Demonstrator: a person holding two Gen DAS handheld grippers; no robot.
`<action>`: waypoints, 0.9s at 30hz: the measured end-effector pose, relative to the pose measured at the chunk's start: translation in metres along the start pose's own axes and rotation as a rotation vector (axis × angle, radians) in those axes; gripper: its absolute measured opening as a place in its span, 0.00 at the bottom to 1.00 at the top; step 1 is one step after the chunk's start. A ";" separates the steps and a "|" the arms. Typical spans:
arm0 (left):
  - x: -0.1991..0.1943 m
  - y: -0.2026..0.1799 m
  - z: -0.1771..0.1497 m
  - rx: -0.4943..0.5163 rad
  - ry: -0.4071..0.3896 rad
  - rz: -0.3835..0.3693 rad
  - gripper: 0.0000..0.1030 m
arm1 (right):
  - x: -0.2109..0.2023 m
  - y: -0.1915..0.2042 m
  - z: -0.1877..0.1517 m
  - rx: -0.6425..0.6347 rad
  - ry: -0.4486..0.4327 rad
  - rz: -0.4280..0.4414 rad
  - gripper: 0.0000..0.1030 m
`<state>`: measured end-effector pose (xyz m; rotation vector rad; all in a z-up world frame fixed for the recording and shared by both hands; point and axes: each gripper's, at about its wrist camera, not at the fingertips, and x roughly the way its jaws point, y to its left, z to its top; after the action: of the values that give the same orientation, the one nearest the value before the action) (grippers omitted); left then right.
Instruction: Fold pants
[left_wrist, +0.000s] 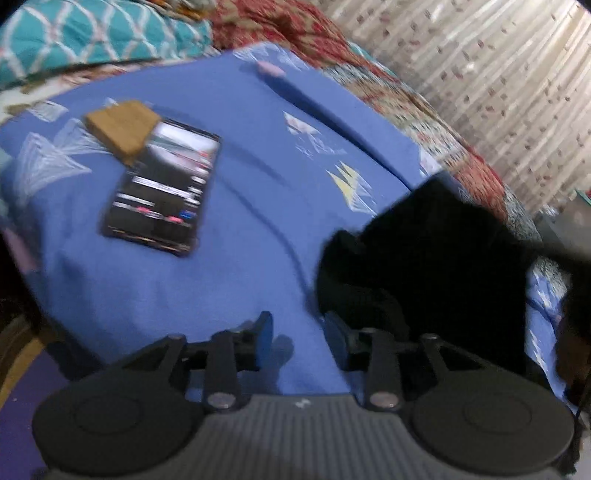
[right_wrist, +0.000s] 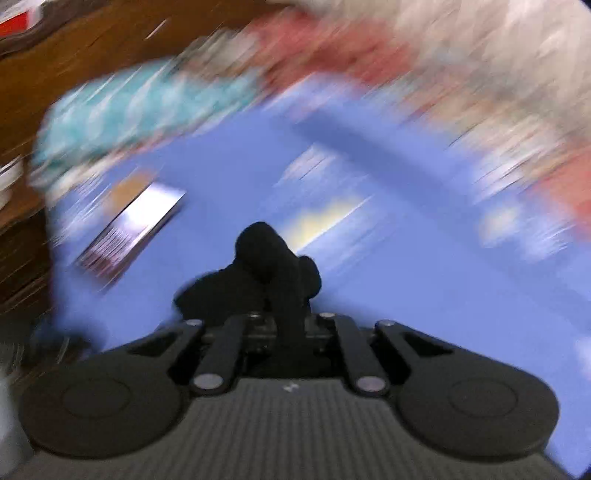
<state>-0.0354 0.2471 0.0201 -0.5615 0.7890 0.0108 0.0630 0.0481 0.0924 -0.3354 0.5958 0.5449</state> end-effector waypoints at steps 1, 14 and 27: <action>0.007 -0.003 0.001 0.000 0.012 -0.020 0.42 | -0.016 0.001 0.005 -0.049 -0.099 -0.117 0.09; 0.004 0.053 0.002 -0.232 0.016 -0.123 0.49 | 0.003 0.090 -0.083 -0.279 0.036 0.141 0.23; 0.088 -0.029 0.035 -0.045 0.116 -0.209 0.93 | -0.041 0.012 -0.084 0.174 0.004 0.097 0.54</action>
<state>0.0567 0.2216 -0.0056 -0.6901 0.8409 -0.1988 -0.0087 0.0043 0.0497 -0.1438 0.6605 0.5812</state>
